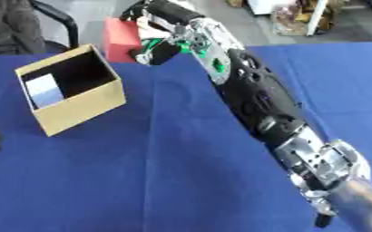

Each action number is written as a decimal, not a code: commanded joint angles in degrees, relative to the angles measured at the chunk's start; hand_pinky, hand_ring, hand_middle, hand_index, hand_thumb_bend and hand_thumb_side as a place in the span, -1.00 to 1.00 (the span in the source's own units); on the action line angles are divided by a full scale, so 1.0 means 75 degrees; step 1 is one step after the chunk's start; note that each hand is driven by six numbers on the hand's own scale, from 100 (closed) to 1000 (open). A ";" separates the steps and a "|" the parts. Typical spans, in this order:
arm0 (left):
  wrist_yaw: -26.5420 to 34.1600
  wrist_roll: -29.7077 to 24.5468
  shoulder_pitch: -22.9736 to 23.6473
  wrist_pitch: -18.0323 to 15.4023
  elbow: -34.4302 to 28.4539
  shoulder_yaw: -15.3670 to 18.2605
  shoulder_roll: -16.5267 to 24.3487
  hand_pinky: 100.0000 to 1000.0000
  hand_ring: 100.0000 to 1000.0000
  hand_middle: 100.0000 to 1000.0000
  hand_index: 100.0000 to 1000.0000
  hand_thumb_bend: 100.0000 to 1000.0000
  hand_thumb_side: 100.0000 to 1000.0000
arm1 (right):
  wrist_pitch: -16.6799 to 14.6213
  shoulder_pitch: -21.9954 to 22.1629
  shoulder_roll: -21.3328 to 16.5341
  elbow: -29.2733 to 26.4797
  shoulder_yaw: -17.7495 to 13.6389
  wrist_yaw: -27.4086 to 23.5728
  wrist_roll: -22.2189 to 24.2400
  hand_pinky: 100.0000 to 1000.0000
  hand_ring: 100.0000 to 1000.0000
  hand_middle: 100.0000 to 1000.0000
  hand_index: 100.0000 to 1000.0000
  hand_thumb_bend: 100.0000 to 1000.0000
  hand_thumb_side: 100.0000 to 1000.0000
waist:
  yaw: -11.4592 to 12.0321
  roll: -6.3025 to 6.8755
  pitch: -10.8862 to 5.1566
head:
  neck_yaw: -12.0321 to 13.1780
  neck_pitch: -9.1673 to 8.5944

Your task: Pick up objects on the table and place them in the box.

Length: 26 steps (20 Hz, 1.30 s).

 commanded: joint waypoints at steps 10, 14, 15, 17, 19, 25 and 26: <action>0.0085 -0.0049 -0.0169 -0.0004 -0.0142 -0.0015 0.0033 0.32 0.38 0.26 0.69 -0.11 -0.21 | 0.0411 -0.0324 0.0653 0.0788 0.0102 0.1656 -0.0751 0.63 0.67 -0.08 0.69 -0.84 -0.60 | 0.0439 -0.0002 -0.0051 | -0.0178 -0.0078; 0.0089 -0.0046 -0.0184 0.0001 -0.0148 -0.0012 0.0020 0.32 0.38 0.26 0.69 -0.11 -0.21 | 0.0466 -0.0307 0.0753 0.1069 0.0077 0.2009 -0.1011 0.66 0.73 0.38 0.93 -0.58 -0.44 | 0.0447 -0.0002 -0.0017 | -0.0175 -0.0093; 0.0088 -0.0043 -0.0182 0.0003 -0.0147 -0.0011 0.0020 0.32 0.38 0.26 0.69 -0.11 -0.20 | 0.0461 -0.0308 0.0761 0.1072 0.0082 0.2080 -0.1060 0.72 0.82 0.79 1.00 -0.40 -0.35 | 0.0446 -0.0003 -0.0016 | -0.0171 -0.0094; 0.0085 -0.0039 -0.0182 0.0004 -0.0146 -0.0008 0.0019 0.32 0.38 0.26 0.69 -0.12 -0.20 | 0.0474 -0.0306 0.0762 0.1022 0.0076 0.2174 -0.1181 0.73 0.84 0.90 1.00 -0.28 -0.34 | 0.0444 -0.0003 -0.0020 | -0.0165 -0.0099; 0.0086 -0.0032 -0.0182 0.0006 -0.0146 -0.0005 0.0020 0.32 0.38 0.26 0.69 -0.12 -0.20 | 0.0499 -0.0302 0.0761 0.0968 0.0083 0.2204 -0.1283 0.73 0.84 0.92 1.00 -0.24 -0.31 | 0.0428 -0.0004 -0.0024 | -0.0162 -0.0103; 0.0063 -0.0008 -0.0168 0.0011 -0.0138 0.0020 0.0026 0.31 0.38 0.26 0.69 -0.12 -0.21 | 0.0570 -0.0257 0.0703 0.0668 0.0092 0.1801 -0.1499 0.68 0.81 0.80 1.00 -0.35 -0.29 | 0.0324 -0.0019 -0.0058 | -0.0069 -0.0126; 0.0055 0.0005 -0.0156 0.0012 -0.0134 0.0033 0.0029 0.31 0.38 0.26 0.69 -0.12 -0.21 | 0.0581 -0.0233 0.0677 0.0550 0.0108 0.1600 -0.1538 0.68 0.81 0.77 1.00 -0.37 -0.28 | 0.0282 -0.0020 -0.0071 | -0.0030 -0.0125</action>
